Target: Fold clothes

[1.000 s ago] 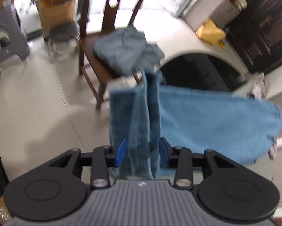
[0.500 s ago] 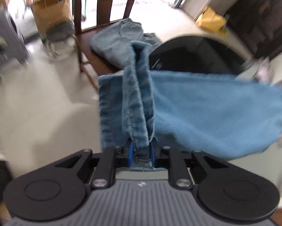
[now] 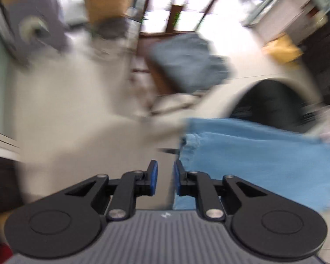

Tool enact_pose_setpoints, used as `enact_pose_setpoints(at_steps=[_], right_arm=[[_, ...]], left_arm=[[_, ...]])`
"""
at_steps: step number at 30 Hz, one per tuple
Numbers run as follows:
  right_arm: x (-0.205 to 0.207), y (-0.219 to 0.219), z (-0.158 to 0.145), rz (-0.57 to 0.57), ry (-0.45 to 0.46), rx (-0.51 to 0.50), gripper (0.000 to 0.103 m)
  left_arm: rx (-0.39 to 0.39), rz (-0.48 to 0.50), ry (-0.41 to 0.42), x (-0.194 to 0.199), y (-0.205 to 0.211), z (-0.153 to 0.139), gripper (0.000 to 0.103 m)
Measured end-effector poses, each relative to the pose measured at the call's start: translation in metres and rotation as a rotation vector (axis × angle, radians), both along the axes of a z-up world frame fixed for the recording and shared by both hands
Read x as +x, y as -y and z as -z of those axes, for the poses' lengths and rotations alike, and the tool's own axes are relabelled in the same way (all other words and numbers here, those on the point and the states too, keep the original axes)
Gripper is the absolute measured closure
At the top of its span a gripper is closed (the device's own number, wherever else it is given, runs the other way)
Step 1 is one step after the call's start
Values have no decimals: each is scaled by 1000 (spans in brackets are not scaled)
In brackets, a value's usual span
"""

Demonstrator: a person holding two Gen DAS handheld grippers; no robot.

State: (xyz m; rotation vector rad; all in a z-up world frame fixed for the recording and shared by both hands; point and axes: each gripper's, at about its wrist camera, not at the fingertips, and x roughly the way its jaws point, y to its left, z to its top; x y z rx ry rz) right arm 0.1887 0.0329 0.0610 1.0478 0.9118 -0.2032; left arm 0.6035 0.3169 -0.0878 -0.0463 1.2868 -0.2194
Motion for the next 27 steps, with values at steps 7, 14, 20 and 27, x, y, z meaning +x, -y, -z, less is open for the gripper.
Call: enact_pose_setpoints(at_steps=[7, 14, 20, 27], right_arm=[[5, -2, -4, -33, -6, -12, 47], [-15, 18, -2, -60, 17, 17, 47], [-66, 71, -4, -154, 55, -18, 47], [-159, 191, -9, -147, -18, -93, 47]], left_arm=[[-172, 167, 26, -43, 34, -19, 53], [-200, 204, -61, -123, 92, 4, 50], [-160, 148, -6, -203, 151, 17, 45], [-156, 36, 27, -292, 232, 17, 36]])
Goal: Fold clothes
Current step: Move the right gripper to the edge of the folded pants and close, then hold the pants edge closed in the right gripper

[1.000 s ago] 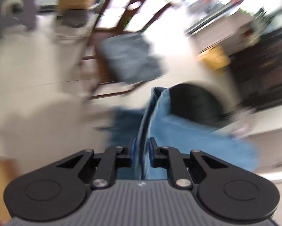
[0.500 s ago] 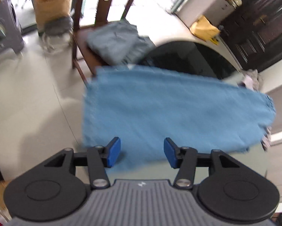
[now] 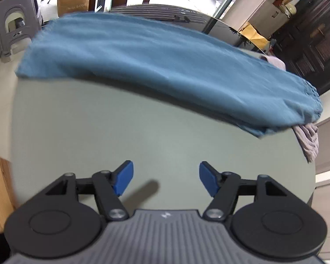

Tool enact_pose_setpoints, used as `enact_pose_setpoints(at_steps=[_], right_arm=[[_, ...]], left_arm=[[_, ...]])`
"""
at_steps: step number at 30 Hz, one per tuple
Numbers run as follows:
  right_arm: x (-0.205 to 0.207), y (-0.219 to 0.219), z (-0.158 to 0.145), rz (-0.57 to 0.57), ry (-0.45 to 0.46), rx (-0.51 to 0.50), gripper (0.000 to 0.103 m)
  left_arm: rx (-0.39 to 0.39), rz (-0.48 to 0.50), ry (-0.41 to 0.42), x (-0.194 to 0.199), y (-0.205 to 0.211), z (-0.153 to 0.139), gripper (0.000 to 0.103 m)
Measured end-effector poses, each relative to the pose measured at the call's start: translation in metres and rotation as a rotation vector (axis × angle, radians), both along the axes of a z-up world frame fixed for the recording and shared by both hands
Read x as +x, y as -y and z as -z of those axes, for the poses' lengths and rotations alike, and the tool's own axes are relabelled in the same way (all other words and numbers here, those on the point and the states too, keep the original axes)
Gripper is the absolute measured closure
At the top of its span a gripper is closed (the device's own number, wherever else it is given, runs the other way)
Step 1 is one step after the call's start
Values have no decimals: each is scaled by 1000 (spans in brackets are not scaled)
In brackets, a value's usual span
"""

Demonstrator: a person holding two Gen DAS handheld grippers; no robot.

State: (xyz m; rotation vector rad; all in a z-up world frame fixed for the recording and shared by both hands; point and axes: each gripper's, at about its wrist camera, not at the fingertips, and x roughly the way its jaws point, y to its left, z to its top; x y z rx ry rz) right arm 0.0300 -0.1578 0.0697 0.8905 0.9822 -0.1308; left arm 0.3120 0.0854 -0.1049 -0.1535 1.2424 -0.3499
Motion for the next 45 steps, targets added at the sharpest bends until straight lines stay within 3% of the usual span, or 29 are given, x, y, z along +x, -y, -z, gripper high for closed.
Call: enact_pose_setpoints(at_steps=[3, 6, 8, 9, 13, 15, 18, 23, 26, 31, 36, 38, 40, 41, 45], right_arm=[[-23, 39, -7, 26, -8, -26, 47], [-29, 59, -17, 31, 9, -106, 48], [-25, 64, -25, 21, 31, -170, 56], [-20, 65, -27, 13, 40, -192, 62], [11, 67, -32, -9, 44, -238, 73], [30, 68, -34, -24, 30, -248, 75], [67, 63, -34, -60, 33, -307, 76], [124, 61, -25, -102, 16, -349, 75], [160, 63, -17, -168, 41, -394, 75], [205, 66, 1, -292, 60, -419, 74], [223, 63, 11, -371, 94, -446, 60], [228, 61, 13, -390, 104, -469, 60], [234, 57, 13, -396, 106, -515, 64], [236, 55, 12, -395, 102, -531, 72], [232, 62, 5, -395, 89, -471, 92]], left_arm=[[2, -1, -4, -30, 27, 6, 35], [60, 15, 23, -44, 43, 14, 35], [87, 33, 49, -50, 50, 19, 35], [85, 48, 54, -51, 55, 20, 35], [59, 123, 30, -52, 74, 29, 34], [67, 149, 24, -52, 84, 32, 25], [75, 169, 63, -49, 92, 35, 22], [100, 103, 37, -39, 88, 36, 15], [96, 69, 29, -36, 90, 38, 8], [133, -30, 12, -38, 96, 38, 6], [157, -112, -9, -37, 100, 36, 5], [159, -143, -21, -34, 102, 35, 4], [161, -155, -32, -32, 103, 34, 4], [160, -159, -39, -31, 103, 34, 3], [153, -188, -68, -24, 105, 34, 0]])
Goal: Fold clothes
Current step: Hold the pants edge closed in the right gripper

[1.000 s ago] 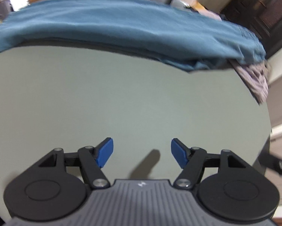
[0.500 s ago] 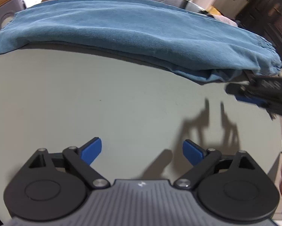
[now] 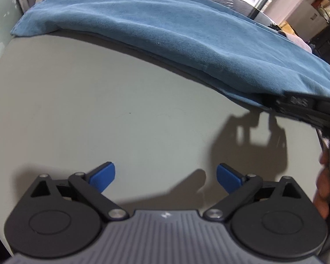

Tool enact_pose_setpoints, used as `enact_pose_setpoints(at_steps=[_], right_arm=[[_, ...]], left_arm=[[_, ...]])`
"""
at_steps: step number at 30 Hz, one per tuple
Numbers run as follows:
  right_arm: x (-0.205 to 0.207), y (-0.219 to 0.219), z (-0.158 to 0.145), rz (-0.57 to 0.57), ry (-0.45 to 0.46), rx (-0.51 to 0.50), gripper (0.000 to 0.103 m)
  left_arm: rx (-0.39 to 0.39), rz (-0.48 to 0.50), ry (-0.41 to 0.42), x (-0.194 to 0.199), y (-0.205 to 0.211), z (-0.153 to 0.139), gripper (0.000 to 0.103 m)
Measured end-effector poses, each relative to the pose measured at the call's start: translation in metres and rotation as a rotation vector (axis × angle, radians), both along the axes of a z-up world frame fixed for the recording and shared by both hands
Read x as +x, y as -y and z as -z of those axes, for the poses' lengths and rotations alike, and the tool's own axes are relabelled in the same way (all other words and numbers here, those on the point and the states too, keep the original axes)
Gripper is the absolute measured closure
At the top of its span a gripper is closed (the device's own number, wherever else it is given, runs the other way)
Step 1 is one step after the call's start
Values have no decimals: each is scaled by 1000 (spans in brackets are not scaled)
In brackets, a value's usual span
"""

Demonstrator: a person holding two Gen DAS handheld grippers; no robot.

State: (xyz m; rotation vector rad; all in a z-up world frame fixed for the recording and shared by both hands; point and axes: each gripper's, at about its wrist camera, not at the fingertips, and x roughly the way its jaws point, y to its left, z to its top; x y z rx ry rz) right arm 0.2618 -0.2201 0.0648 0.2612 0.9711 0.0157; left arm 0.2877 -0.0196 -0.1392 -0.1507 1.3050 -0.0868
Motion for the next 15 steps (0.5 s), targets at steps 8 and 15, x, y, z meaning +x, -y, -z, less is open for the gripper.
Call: enact_pose_setpoints(at_steps=[8, 15], right_arm=[[-25, 9, -35, -24, -1, 38, 102], [-50, 27, -36, 18, -20, 87, 90]], left_arm=[[-13, 20, 7, 11, 8, -13, 17], [3, 38, 97, 39, 9, -22, 15]])
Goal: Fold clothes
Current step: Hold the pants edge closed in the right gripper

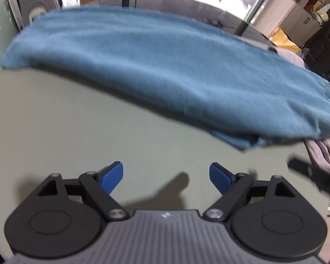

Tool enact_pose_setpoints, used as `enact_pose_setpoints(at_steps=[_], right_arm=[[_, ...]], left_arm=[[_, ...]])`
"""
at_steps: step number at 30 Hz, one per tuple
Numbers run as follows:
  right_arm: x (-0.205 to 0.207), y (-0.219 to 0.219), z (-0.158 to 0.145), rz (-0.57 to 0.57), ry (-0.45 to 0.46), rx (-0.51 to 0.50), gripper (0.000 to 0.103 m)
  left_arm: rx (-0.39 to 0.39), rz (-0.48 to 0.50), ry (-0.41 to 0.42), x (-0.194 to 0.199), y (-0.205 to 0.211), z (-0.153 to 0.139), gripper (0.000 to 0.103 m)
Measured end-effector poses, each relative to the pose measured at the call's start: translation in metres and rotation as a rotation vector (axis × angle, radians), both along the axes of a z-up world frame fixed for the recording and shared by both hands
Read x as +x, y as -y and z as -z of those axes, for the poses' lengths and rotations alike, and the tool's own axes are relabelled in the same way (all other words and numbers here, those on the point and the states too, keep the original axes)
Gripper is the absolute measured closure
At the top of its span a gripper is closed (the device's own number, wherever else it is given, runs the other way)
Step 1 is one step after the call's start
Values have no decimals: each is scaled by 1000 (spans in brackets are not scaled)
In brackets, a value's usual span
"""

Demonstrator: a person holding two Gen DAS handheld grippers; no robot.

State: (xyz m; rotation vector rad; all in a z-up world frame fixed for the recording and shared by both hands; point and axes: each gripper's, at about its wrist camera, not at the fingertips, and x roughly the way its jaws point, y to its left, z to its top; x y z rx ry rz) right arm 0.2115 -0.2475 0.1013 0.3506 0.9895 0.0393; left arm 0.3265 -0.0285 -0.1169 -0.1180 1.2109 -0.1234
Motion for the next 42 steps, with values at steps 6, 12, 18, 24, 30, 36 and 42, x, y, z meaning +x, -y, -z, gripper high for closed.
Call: enact_pose_setpoints(at_steps=[6, 12, 18, 24, 30, 36, 42], right_arm=[[7, 27, 5, 113, 20, 172, 70], [39, 30, -13, 76, 70, 106, 62], [73, 18, 0, -48, 17, 22, 57], [94, -9, 14, -184, 2, -130, 85], [107, 18, -22, -75, 107, -15, 101], [127, 37, -15, 10, 88, 30, 101], [134, 49, 9, 73, -3, 92, 86]], left_arm=[[-72, -85, -8, 29, -24, 2, 15], [-62, -168, 13, 52, -44, 2, 15], [-64, -181, -11, 62, -47, 12, 15], [-69, -176, -17, 65, -45, 12, 15], [-152, -113, 20, 66, -38, -5, 15], [-335, -20, -20, 73, -16, -6, 15], [-396, -113, -81, 117, -4, 21, 15]])
